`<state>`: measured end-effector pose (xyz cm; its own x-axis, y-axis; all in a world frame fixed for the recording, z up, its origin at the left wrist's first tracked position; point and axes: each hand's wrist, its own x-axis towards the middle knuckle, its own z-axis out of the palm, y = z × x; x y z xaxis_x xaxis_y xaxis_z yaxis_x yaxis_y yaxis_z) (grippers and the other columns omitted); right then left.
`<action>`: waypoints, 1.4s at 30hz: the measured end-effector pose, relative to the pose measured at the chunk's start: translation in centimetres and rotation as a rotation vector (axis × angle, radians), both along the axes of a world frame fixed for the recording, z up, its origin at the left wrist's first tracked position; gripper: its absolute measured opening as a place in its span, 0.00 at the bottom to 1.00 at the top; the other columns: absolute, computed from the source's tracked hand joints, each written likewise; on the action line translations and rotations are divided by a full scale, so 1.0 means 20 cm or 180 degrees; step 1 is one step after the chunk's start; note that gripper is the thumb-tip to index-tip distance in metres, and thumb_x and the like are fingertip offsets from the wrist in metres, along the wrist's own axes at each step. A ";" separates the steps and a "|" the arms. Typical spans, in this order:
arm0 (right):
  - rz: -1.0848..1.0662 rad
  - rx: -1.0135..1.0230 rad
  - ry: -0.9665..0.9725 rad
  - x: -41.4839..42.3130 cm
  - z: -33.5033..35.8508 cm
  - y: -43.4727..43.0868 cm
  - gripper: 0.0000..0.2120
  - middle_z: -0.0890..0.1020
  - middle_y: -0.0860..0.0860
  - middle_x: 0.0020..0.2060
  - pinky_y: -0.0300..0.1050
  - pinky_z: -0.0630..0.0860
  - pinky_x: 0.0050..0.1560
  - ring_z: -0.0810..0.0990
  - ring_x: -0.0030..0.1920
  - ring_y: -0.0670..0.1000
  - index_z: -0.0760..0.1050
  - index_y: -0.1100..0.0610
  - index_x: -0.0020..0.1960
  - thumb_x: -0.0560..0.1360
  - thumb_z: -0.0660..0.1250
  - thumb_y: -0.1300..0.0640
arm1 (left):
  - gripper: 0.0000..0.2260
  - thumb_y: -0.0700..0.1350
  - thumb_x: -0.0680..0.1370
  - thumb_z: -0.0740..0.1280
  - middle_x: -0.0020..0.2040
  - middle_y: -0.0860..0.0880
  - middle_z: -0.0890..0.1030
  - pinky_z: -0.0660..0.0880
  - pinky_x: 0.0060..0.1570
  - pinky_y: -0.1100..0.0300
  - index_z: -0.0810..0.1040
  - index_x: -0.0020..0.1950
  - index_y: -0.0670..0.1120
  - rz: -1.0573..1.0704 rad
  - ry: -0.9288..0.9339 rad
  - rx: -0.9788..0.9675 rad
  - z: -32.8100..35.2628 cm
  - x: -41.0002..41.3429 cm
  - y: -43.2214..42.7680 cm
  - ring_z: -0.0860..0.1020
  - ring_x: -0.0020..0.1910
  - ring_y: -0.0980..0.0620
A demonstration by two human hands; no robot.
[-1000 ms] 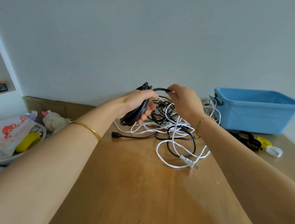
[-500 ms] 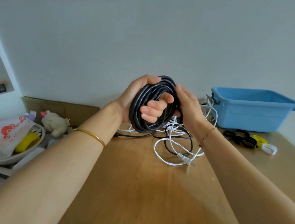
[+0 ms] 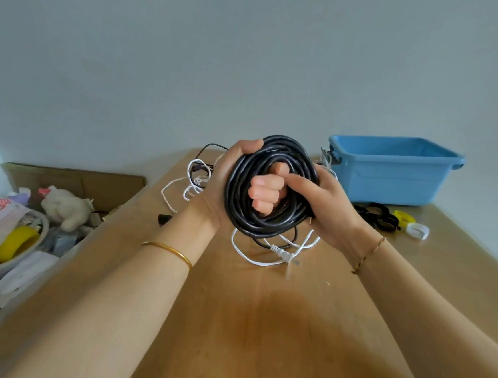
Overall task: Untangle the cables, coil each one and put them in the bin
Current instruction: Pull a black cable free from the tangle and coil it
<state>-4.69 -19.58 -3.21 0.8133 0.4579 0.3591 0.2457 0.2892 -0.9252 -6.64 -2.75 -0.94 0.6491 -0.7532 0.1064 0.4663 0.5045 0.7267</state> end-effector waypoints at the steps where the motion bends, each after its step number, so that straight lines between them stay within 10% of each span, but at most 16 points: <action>1: -0.0159 -0.0098 -0.0091 0.00 0.01 -0.02 0.04 0.79 0.55 0.36 0.43 0.78 0.38 0.80 0.37 0.51 0.74 0.63 0.51 0.77 0.63 0.65 | 0.15 0.49 0.76 0.62 0.32 0.42 0.77 0.74 0.32 0.55 0.75 0.47 0.35 0.0189 0.0028 0.0139 -0.01 0.00 -0.02 0.76 0.29 0.47; 8: -0.0852 -0.1000 -0.0429 0.07 -0.03 -0.20 0.03 0.78 0.47 0.29 0.40 0.74 0.35 0.77 0.31 0.46 0.75 0.59 0.43 0.74 0.66 0.65 | 0.09 0.44 0.77 0.66 0.39 0.44 0.81 0.81 0.42 0.51 0.76 0.51 0.40 0.1671 -0.0623 0.1943 -0.03 0.01 -0.16 0.81 0.36 0.49; 15: -0.1054 -0.1506 -0.0376 0.09 -0.07 -0.35 0.07 0.76 0.56 0.28 0.46 0.72 0.34 0.74 0.29 0.54 0.71 0.60 0.38 0.74 0.66 0.64 | 0.32 0.30 0.69 0.68 0.51 0.44 0.81 0.80 0.51 0.47 0.68 0.70 0.49 0.2380 -0.1939 0.3232 -0.08 0.10 -0.34 0.82 0.46 0.43; 21: -0.0771 -0.1842 -0.0035 0.11 -0.07 -0.50 0.17 0.80 0.56 0.34 0.49 0.79 0.31 0.82 0.30 0.56 0.68 0.55 0.58 0.72 0.67 0.66 | 0.18 0.27 0.74 0.60 0.38 0.39 0.77 0.80 0.32 0.54 0.70 0.63 0.37 0.1817 -0.0957 0.2676 -0.12 0.11 -0.46 0.79 0.29 0.46; 31: -0.1387 -0.1952 0.0037 0.19 -0.22 -0.58 0.05 0.74 0.54 0.29 0.43 0.74 0.28 0.75 0.24 0.50 0.70 0.60 0.41 0.72 0.65 0.66 | 0.13 0.39 0.79 0.65 0.35 0.45 0.71 0.74 0.28 0.61 0.73 0.64 0.45 0.1745 -0.0459 0.1862 -0.31 0.24 -0.61 0.68 0.23 0.56; 42: -0.1478 -0.1722 0.0219 0.24 -0.29 -0.56 0.12 0.82 0.61 0.43 0.39 0.78 0.29 0.79 0.26 0.45 0.72 0.63 0.55 0.76 0.67 0.56 | 0.09 0.40 0.81 0.63 0.33 0.45 0.71 0.72 0.26 0.62 0.76 0.59 0.49 0.2186 -0.0298 0.2244 -0.32 0.31 -0.64 0.68 0.23 0.55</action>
